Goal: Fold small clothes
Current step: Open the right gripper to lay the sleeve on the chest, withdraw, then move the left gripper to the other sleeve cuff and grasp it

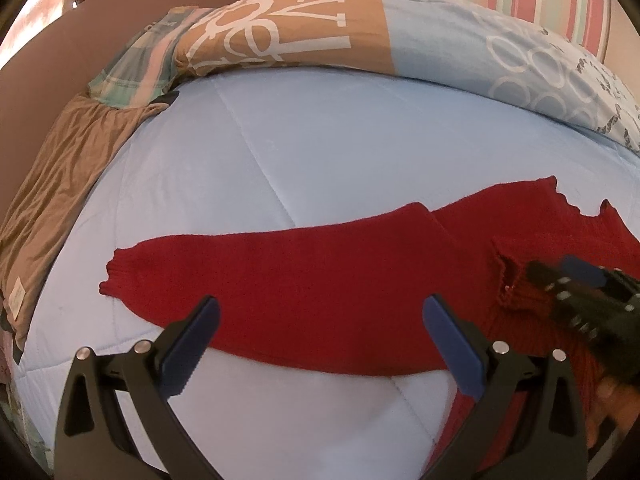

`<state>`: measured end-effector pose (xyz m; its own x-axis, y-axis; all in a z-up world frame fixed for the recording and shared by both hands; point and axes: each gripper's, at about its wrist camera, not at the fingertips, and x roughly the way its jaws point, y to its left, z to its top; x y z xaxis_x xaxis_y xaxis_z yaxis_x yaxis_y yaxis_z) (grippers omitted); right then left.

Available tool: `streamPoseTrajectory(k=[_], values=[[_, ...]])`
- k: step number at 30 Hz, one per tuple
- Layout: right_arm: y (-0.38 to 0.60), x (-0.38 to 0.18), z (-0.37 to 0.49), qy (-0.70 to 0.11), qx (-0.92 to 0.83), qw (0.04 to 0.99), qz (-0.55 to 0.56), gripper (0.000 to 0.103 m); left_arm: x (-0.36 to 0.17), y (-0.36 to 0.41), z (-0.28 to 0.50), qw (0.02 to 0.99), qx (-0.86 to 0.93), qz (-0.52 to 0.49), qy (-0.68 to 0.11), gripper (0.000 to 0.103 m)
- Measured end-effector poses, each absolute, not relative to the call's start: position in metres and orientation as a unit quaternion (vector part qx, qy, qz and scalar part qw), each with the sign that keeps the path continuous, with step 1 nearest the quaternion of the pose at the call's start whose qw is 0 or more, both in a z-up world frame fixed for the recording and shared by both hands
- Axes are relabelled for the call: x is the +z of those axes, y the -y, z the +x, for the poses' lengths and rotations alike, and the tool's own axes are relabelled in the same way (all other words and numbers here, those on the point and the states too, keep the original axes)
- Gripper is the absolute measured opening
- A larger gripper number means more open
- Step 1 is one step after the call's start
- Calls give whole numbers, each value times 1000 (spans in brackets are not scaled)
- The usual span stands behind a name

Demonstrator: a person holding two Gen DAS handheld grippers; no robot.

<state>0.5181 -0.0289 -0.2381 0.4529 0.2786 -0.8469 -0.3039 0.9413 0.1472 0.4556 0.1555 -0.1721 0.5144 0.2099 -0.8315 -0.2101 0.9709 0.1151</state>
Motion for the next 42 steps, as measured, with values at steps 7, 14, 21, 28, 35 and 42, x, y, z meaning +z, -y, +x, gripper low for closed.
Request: streamPoseTrajectory(k=[7, 14, 21, 28, 35, 42], values=[[37, -236, 502, -503, 200, 841, -6, 62, -169, -145, 456, 871, 115, 5, -478, 101], [175, -209, 487, -477, 62, 876, 36, 67, -165, -106, 469, 876, 94, 10, -473, 101], [284, -242, 467, -521, 4, 852, 56, 65, -168, -52, 480, 878, 61, 23, -474, 101], [288, -222, 450, -511, 10, 859, 31, 70, -164, -39, 467, 874, 60, 39, -481, 101], [288, -172, 417, -485, 0, 874, 31, 81, -141, -36, 433, 875, 59, 42, -478, 101], [288, -138, 382, -499, -21, 865, 53, 94, -132, -25, 399, 873, 43, 15, -486, 101]])
